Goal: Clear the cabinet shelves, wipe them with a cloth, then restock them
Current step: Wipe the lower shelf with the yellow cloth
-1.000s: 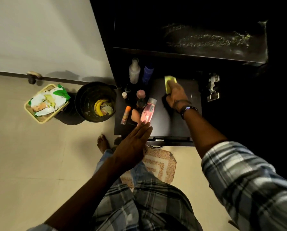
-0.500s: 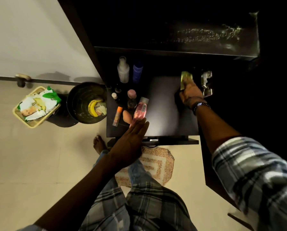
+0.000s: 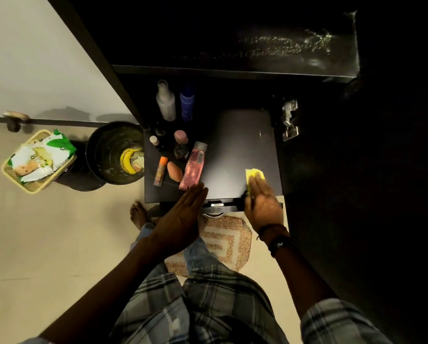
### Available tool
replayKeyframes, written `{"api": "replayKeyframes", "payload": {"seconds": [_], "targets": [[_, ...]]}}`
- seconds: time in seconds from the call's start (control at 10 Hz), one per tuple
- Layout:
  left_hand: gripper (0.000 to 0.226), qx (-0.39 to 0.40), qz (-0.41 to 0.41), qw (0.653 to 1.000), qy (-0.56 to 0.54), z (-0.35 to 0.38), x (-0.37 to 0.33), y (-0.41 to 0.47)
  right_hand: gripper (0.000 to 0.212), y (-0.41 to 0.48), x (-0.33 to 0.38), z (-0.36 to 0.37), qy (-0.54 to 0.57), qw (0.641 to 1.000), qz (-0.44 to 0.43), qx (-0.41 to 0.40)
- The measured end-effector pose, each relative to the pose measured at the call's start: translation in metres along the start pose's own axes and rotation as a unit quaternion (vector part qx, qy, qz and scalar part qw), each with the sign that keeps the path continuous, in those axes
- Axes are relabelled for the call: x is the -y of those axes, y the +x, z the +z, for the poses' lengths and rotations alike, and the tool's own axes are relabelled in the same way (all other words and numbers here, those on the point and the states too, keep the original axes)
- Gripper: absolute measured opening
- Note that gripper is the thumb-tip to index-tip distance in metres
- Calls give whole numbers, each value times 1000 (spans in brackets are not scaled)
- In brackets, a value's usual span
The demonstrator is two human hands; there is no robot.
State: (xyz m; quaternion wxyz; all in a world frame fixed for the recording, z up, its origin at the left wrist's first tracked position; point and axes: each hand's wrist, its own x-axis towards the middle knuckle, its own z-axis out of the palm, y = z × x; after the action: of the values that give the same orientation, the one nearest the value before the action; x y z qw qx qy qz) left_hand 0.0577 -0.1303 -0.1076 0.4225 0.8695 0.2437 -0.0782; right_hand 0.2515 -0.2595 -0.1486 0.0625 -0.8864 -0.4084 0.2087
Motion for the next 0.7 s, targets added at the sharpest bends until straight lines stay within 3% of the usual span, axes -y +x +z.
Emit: {"api": "replayKeyframes", "payload": {"seconds": [0.1, 0.3, 0.4, 0.5, 0.6, 0.7], "targets": [[79, -9, -9, 1000, -1, 2, 1, -7, 55, 19, -27, -7, -8, 997, 70, -11], [72, -10, -36, 999, 15, 3, 1, -18, 51, 67, 9, -6, 3, 998, 56, -25], [69, -37, -26, 999, 20, 10, 3, -23, 48, 48, 48, 10, 39, 999, 9, -21], [69, -38, -46, 998, 27, 9, 7, -29, 56, -1, 62, 32, -2, 992, -123, 12], [69, -31, -60, 997, 23, 3, 8, -36, 53, -19, 36, 34, 17, 989, -142, -33], [69, -17, -81, 996, 24, -3, 17, -43, 32, -16, 28, 14, 58, 997, -29, -38]]}}
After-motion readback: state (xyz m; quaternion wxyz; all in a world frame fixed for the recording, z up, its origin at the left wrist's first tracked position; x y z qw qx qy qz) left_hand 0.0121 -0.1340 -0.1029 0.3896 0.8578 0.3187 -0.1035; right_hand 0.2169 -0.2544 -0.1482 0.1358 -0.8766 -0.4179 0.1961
